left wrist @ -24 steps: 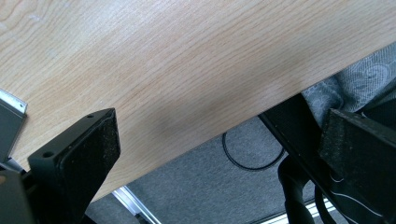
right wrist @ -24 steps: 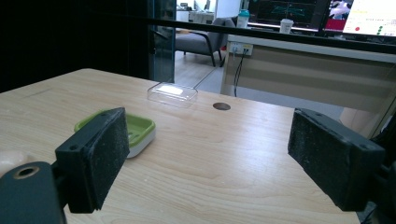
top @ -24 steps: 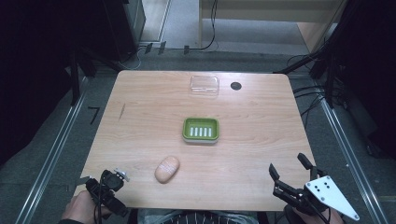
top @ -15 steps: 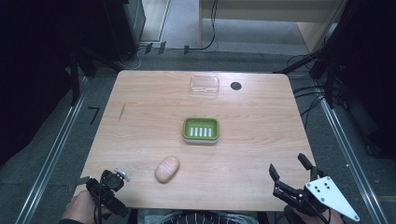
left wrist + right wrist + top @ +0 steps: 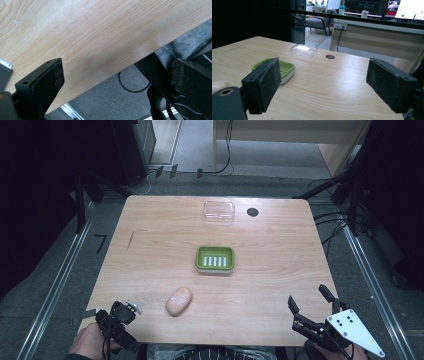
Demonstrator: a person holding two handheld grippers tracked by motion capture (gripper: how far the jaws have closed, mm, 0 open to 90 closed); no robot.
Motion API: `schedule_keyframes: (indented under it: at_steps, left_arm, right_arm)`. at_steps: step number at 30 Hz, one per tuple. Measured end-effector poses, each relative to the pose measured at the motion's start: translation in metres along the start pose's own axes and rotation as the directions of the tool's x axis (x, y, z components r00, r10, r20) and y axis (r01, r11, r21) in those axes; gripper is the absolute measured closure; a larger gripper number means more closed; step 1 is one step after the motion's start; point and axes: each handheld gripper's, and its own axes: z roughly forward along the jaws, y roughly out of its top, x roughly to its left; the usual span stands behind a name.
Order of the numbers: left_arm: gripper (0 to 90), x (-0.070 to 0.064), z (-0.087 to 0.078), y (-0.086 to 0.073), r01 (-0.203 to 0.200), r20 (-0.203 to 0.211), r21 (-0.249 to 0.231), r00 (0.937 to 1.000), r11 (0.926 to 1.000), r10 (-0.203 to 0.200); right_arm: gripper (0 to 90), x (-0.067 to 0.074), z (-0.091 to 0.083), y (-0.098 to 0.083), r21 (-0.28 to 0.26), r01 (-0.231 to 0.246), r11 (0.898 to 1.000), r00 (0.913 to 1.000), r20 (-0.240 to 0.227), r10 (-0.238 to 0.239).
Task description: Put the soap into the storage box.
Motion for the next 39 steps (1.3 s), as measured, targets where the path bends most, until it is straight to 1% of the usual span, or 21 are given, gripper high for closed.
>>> schedule_keyframes:
  at_steps: [2, 3, 6, 7, 8, 9, 10, 11, 14, 16, 18, 21, 26, 33, 34, 36, 39]
  left_arm:
    - [0.0, -0.001, -0.001, 0.001, -0.004, 0.001, -0.001, 1.0000, 1.0000, 0.004]
    - [0.0, -0.002, -0.004, 0.005, -0.008, 0.013, -0.019, 0.9999, 0.9998, 0.008]
    - [0.0, -0.004, -0.005, 0.008, -0.015, 0.014, -0.022, 0.9998, 0.9996, 0.016]
    - [0.0, -0.005, -0.007, 0.012, -0.022, 0.024, -0.034, 0.9994, 0.9992, 0.023]
    - [0.0, -0.005, -0.007, 0.012, -0.022, 0.024, -0.034, 0.9994, 0.9992, 0.023]
    - [0.0, -0.006, -0.008, 0.016, -0.031, 0.018, -0.036, 0.9993, 0.9989, 0.031]
    - [0.0, -0.006, -0.008, 0.016, -0.031, 0.018, -0.036, 0.9993, 0.9989, 0.031]
    - [0.0, -0.007, -0.010, 0.019, -0.040, 0.023, -0.044, 0.9989, 0.9982, 0.041]
    - [0.0, -0.009, -0.011, 0.022, -0.037, 0.025, -0.047, 0.9990, 0.9982, 0.038]
    - [0.0, -0.008, -0.012, 0.026, -0.050, 0.025, -0.056, 0.9984, 0.9972, 0.051]
    - [0.0, -0.009, -0.013, 0.028, -0.053, 0.023, -0.052, 0.9983, 0.9973, 0.054]
    - [0.0, -0.010, -0.013, 0.036, -0.065, 0.025, -0.057, 0.9974, 0.9962, 0.067]
    - [0.0, -0.010, -0.014, 0.043, -0.075, 0.026, -0.063, 0.9967, 0.9951, 0.077]
    - [0.0, -0.013, -0.018, 0.055, -0.091, 0.029, -0.081, 0.9952, 0.9926, 0.094]
    - [0.0, -0.013, -0.018, 0.057, -0.096, 0.034, -0.089, 0.9945, 0.9914, 0.099]
    - [0.0, -0.013, -0.018, 0.059, -0.093, 0.038, -0.095, 0.9946, 0.9911, 0.097]
    - [0.0, -0.014, -0.020, 0.064, -0.100, 0.037, -0.108, 0.9939, 0.9891, 0.104]
  right_arm:
    - [13.2, 0.000, 0.000, 0.000, 0.000, -0.003, 1.000, 1.0000, 0.001, 0.003]
    - [13.2, -0.001, 0.001, 0.000, 0.002, -0.010, 1.000, 1.0000, 0.002, 0.010]
    - [13.2, 0.000, 0.002, 0.000, 0.004, -0.004, 1.000, 1.0000, -0.003, 0.004]
    - [13.3, 0.000, 0.003, 0.000, 0.007, 0.003, 1.000, 1.0000, -0.004, -0.003]
    - [13.2, 0.000, 0.002, 0.000, 0.007, -0.005, 1.000, 1.0000, -0.003, 0.005]
    - [13.2, 0.000, 0.002, 0.000, 0.005, -0.009, 1.000, 1.0000, -0.002, 0.009]
    - [13.2, 0.000, 0.002, 0.000, 0.005, -0.009, 1.000, 1.0000, -0.002, 0.009]
    - [13.2, -0.001, 0.002, 0.000, 0.004, -0.004, 1.000, 1.0000, -0.001, 0.004]
    - [13.2, -0.001, 0.002, 0.000, 0.006, -0.004, 1.000, 1.0000, -0.001, 0.004]
    - [13.2, -0.001, 0.002, 0.000, 0.005, -0.006, 1.000, 1.0000, 0.000, 0.006]
    - [13.2, -0.001, 0.002, 0.000, 0.006, -0.007, 1.000, 1.0000, -0.001, 0.007]
    - [13.2, 0.000, 0.002, 0.000, 0.005, -0.006, 1.000, 1.0000, -0.002, 0.006]
    - [13.2, 0.000, 0.002, 0.000, 0.005, -0.005, 1.000, 1.0000, -0.003, 0.005]
    - [13.2, -0.001, 0.002, 0.000, 0.006, -0.006, 1.000, 1.0000, -0.003, 0.006]
    - [13.2, -0.001, 0.002, 0.000, 0.006, -0.006, 1.000, 1.0000, -0.003, 0.006]
    - [13.2, -0.001, 0.002, 0.000, 0.006, -0.005, 1.000, 1.0000, -0.003, 0.005]
    - [13.2, -0.001, 0.002, 0.000, 0.006, -0.005, 1.000, 1.0000, -0.003, 0.005]
